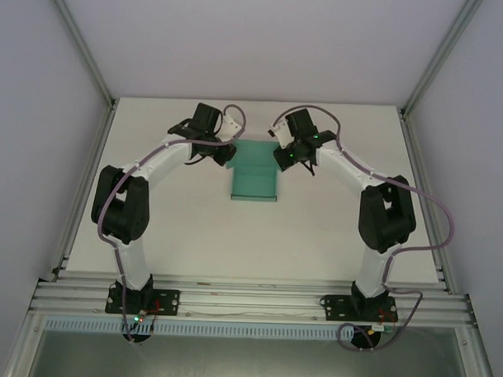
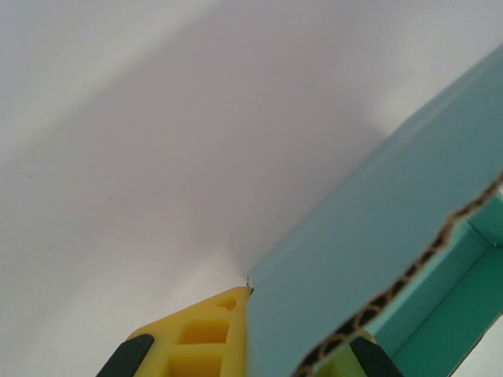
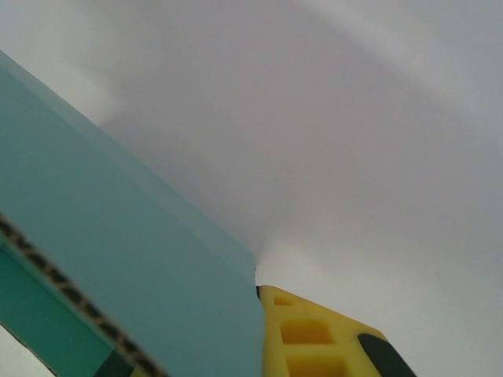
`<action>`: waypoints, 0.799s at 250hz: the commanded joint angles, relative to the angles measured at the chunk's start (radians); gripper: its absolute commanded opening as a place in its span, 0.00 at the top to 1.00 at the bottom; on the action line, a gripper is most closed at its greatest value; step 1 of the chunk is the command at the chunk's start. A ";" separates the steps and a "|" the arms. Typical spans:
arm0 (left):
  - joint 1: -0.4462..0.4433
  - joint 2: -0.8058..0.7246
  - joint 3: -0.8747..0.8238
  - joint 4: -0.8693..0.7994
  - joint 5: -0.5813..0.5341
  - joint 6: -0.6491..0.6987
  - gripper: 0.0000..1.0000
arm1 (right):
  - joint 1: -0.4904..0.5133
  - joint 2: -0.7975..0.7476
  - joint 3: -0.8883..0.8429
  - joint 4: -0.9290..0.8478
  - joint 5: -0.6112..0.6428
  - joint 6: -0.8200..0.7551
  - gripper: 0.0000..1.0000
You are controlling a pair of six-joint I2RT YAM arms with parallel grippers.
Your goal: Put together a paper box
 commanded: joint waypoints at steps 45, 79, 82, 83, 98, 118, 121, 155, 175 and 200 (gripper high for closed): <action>-0.059 -0.002 0.002 0.155 -0.235 -0.413 1.00 | 0.090 0.002 0.046 0.103 0.315 0.428 0.91; -0.073 0.018 0.004 0.187 -0.274 -0.535 1.00 | 0.107 0.035 0.057 0.128 0.408 0.637 0.91; -0.075 0.018 0.000 0.195 -0.281 -0.545 1.00 | 0.107 0.036 0.055 0.134 0.410 0.650 0.91; -0.076 0.018 -0.002 0.199 -0.284 -0.548 1.00 | 0.107 0.036 0.053 0.137 0.411 0.653 0.91; -0.080 0.015 -0.030 0.241 -0.299 -0.591 1.00 | 0.112 0.032 0.026 0.189 0.411 0.697 0.91; -0.081 0.015 -0.057 0.279 -0.300 -0.635 1.00 | 0.118 0.034 -0.010 0.263 0.408 0.744 0.91; -0.082 0.017 -0.061 0.284 -0.299 -0.637 1.00 | 0.119 0.036 -0.013 0.270 0.410 0.749 0.91; -0.090 0.017 -0.089 0.324 -0.325 -0.667 1.00 | 0.136 0.061 -0.012 0.282 0.458 0.771 0.91; -0.091 0.025 -0.101 0.359 -0.304 -0.704 1.00 | 0.145 0.068 -0.021 0.306 0.466 0.779 0.91; -0.099 0.036 -0.098 0.409 -0.254 -0.732 1.00 | 0.157 0.075 -0.035 0.327 0.463 0.780 0.92</action>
